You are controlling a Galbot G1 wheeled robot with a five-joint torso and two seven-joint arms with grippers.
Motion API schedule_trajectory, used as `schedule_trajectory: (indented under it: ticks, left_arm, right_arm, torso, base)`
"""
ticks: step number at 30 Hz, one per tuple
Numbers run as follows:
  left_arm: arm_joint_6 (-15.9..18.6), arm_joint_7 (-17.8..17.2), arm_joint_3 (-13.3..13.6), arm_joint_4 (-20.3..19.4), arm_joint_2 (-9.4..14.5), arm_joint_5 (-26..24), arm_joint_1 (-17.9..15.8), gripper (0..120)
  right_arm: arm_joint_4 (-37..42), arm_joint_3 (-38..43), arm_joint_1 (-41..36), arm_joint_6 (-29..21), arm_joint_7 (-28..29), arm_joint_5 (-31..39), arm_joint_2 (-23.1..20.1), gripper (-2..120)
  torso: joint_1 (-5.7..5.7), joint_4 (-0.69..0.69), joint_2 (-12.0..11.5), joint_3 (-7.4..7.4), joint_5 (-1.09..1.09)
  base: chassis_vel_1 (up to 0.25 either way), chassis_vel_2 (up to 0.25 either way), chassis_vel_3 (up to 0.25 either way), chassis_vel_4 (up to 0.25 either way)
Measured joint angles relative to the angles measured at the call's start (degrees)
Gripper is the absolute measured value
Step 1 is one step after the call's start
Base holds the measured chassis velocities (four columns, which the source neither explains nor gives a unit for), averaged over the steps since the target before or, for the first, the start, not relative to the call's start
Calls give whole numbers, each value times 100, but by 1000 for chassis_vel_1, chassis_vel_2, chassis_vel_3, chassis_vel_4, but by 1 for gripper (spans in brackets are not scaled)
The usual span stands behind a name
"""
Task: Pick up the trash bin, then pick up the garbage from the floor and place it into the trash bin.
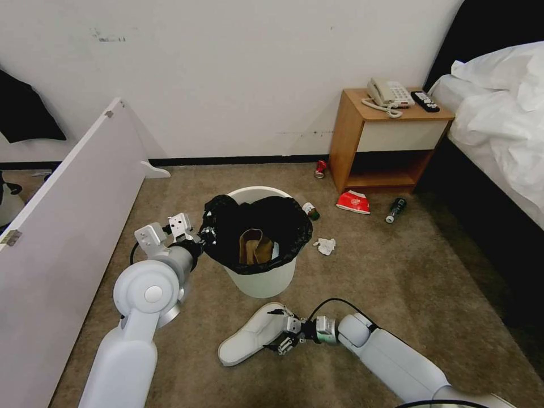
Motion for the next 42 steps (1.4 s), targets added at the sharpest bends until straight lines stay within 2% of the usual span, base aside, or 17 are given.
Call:
schedule_trajectory:
  ticks: [15, 42]
  left_arm:
    - [0, 22, 27, 9, -9, 20, 17, 4]
    - [0, 82, 26, 4, -49, 98, 71, 4]
  right_arm:
    - [-517, 243, 196, 119, -4, -41, 192, 100]
    - [-850, 147, 417, 157, -51, -129, 561, 100]
  torso:
    - [0, 1, 0, 0, 0]
    - [0, 0, 0, 0, 0]
  base:
    - [0, 0, 0, 0]
    - [0, 0, 0, 0]
